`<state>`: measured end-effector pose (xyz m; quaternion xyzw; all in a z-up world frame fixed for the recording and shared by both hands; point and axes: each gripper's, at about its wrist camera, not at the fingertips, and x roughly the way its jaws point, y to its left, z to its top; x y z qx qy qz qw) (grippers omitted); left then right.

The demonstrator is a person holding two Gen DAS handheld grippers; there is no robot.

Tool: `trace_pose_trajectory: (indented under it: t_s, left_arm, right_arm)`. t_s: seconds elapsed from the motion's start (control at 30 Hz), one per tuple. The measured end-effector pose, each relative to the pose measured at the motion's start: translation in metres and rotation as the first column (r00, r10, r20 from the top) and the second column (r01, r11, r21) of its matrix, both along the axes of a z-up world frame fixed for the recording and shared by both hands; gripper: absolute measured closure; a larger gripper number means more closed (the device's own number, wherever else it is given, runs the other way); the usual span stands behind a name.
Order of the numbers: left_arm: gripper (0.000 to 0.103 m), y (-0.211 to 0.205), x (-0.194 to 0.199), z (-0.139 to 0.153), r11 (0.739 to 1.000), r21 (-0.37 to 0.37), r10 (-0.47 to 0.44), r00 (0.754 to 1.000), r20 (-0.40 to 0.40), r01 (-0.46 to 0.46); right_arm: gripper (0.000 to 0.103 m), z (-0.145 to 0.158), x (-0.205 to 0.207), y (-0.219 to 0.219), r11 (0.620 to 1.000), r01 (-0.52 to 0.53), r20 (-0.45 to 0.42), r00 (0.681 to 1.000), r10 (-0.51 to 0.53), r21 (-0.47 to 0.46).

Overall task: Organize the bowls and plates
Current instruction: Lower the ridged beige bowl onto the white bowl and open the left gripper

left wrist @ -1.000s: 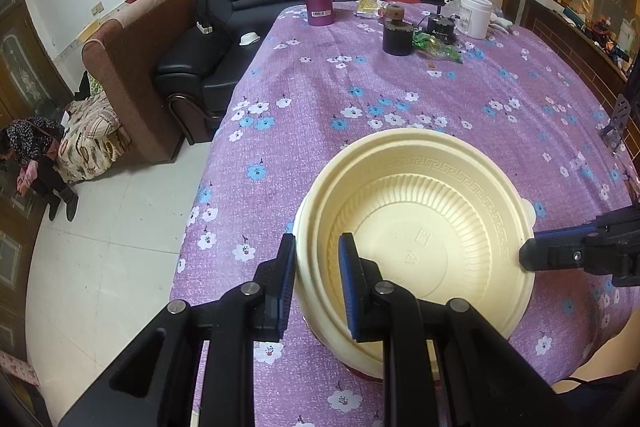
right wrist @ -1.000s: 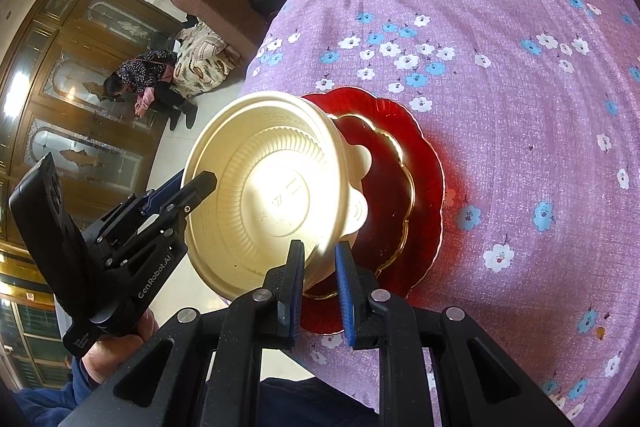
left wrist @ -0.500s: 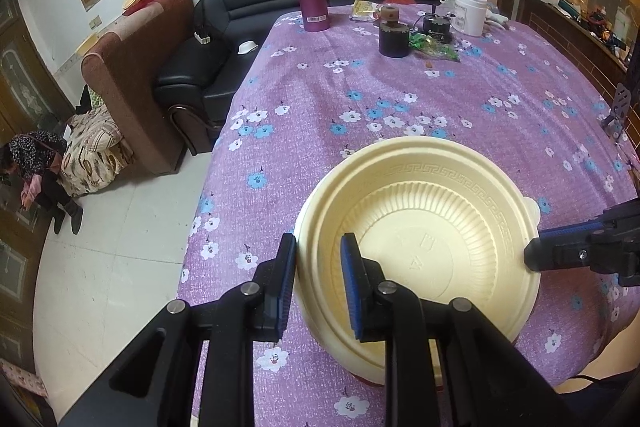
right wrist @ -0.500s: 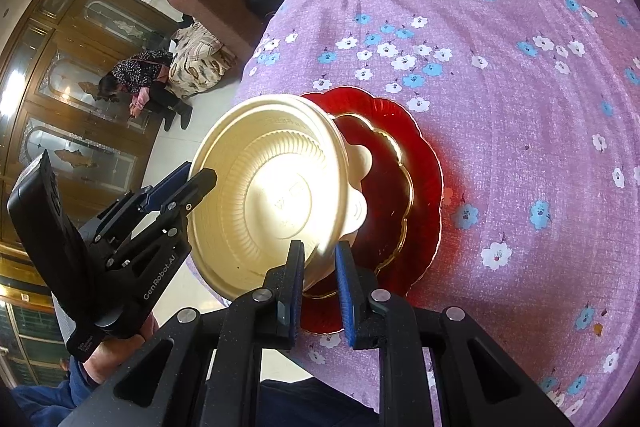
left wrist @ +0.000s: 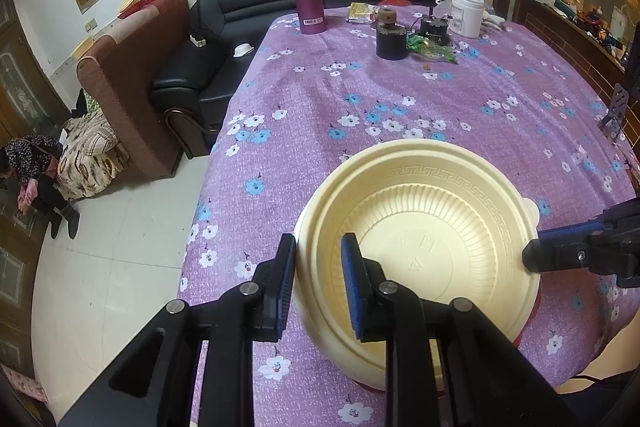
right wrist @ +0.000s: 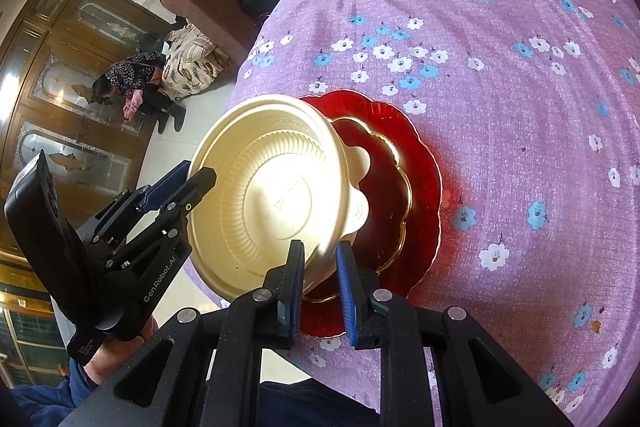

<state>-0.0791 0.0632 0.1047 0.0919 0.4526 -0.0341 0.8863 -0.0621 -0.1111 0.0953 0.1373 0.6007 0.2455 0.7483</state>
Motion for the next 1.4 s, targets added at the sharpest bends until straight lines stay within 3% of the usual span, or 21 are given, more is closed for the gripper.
trace_pose_trajectory:
  t_s: [0.37, 1.1, 1.4]
  left_arm:
    - [0.078, -0.003, 0.006, 0.001, 1.0, 0.009, -0.012, 1.0, 0.011, 0.012]
    - [0.074, -0.016, -0.006, 0.005, 0.998, 0.057, 0.012, 0.999, 0.035, -0.014]
    - [0.065, -0.017, -0.01, 0.009, 0.998, 0.06, 0.027, 0.999, 0.042, -0.03]
  right_arm:
    - [0.083, 0.001, 0.003, 0.002, 1.0, 0.001, -0.011, 1.0, -0.001, -0.022]
    - [0.083, 0.009, -0.005, -0.002, 0.999, -0.052, 0.049, 0.997, 0.051, 0.002]
    - [0.083, 0.011, -0.012, -0.01, 0.998, -0.056, 0.052, 0.997, 0.056, 0.006]
